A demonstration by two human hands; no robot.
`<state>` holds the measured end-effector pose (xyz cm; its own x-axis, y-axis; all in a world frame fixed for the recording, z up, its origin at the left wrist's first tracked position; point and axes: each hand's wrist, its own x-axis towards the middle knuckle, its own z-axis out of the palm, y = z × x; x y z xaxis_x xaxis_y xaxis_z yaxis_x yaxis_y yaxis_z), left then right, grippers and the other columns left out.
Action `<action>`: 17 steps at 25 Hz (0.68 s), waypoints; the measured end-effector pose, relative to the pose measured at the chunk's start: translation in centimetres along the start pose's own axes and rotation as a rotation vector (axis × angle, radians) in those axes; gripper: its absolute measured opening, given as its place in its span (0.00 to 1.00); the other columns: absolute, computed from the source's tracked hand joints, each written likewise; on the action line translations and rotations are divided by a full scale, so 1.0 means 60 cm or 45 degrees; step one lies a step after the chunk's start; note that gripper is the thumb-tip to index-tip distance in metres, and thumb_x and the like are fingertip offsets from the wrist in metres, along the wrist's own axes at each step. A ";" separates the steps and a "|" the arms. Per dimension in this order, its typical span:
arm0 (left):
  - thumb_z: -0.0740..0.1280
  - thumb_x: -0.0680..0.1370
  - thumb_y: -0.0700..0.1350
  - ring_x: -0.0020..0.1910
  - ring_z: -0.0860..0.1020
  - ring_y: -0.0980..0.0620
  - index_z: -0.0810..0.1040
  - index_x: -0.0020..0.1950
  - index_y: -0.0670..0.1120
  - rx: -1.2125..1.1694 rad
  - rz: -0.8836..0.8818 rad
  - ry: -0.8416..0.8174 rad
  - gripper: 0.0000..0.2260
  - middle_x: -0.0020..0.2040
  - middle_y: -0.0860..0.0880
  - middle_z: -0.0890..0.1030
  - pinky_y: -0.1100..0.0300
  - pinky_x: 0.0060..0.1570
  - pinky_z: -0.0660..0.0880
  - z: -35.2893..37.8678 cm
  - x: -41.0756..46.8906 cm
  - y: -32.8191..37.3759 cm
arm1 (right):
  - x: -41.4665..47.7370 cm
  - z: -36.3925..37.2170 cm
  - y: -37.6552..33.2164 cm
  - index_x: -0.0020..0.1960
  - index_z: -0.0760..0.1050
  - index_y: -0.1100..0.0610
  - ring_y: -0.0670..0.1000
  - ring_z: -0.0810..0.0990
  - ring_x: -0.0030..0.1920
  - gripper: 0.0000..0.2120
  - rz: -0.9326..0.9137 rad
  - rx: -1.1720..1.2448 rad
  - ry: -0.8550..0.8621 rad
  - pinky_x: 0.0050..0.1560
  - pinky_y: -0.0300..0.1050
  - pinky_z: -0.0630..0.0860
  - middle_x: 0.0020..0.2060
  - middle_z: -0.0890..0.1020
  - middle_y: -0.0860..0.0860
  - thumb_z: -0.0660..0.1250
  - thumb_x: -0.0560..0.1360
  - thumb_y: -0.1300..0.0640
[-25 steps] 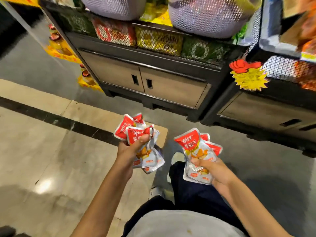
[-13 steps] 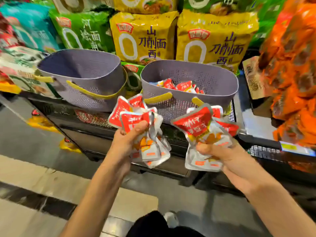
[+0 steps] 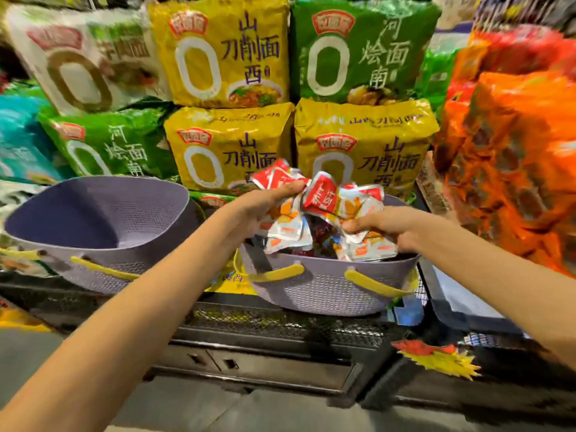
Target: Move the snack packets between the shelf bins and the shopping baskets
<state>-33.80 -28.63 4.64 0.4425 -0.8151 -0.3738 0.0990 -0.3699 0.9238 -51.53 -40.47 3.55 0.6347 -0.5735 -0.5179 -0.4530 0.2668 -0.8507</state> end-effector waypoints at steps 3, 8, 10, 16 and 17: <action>0.69 0.74 0.56 0.41 0.78 0.54 0.77 0.50 0.48 0.226 -0.140 0.028 0.13 0.49 0.49 0.80 0.58 0.49 0.75 0.002 0.047 -0.029 | 0.044 -0.004 0.021 0.44 0.77 0.59 0.48 0.82 0.33 0.04 0.158 -0.222 0.005 0.36 0.39 0.79 0.34 0.84 0.51 0.70 0.72 0.64; 0.69 0.73 0.56 0.53 0.78 0.48 0.74 0.64 0.41 0.775 -0.041 0.118 0.25 0.57 0.48 0.77 0.59 0.47 0.73 0.012 0.066 -0.041 | 0.060 -0.001 0.032 0.58 0.68 0.68 0.57 0.79 0.53 0.35 0.083 -0.469 0.213 0.59 0.55 0.76 0.53 0.79 0.62 0.81 0.56 0.66; 0.67 0.74 0.60 0.59 0.76 0.43 0.70 0.66 0.38 0.884 -0.052 0.192 0.31 0.63 0.43 0.75 0.55 0.52 0.75 0.010 0.066 -0.039 | 0.054 -0.002 0.028 0.69 0.63 0.66 0.51 0.82 0.39 0.53 0.047 -0.460 0.217 0.39 0.45 0.81 0.52 0.79 0.60 0.84 0.50 0.62; 0.61 0.78 0.58 0.59 0.76 0.41 0.75 0.58 0.41 1.236 0.378 0.323 0.22 0.55 0.40 0.79 0.53 0.49 0.71 0.001 0.032 -0.019 | 0.035 -0.007 0.013 0.75 0.56 0.56 0.55 0.66 0.71 0.48 -0.227 -0.757 0.261 0.66 0.49 0.68 0.73 0.64 0.55 0.79 0.63 0.55; 0.61 0.78 0.58 0.63 0.73 0.42 0.73 0.65 0.41 1.254 0.438 0.313 0.24 0.63 0.41 0.76 0.53 0.56 0.70 0.001 0.020 -0.018 | 0.025 -0.007 0.010 0.75 0.56 0.55 0.54 0.64 0.72 0.46 -0.296 -0.724 0.265 0.69 0.51 0.66 0.73 0.64 0.54 0.77 0.65 0.52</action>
<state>-33.40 -29.26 3.20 0.4879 -0.8726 0.0222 -0.7791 -0.4239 0.4619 -51.11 -41.48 2.30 0.6476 -0.7202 -0.2489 -0.6153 -0.3016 -0.7283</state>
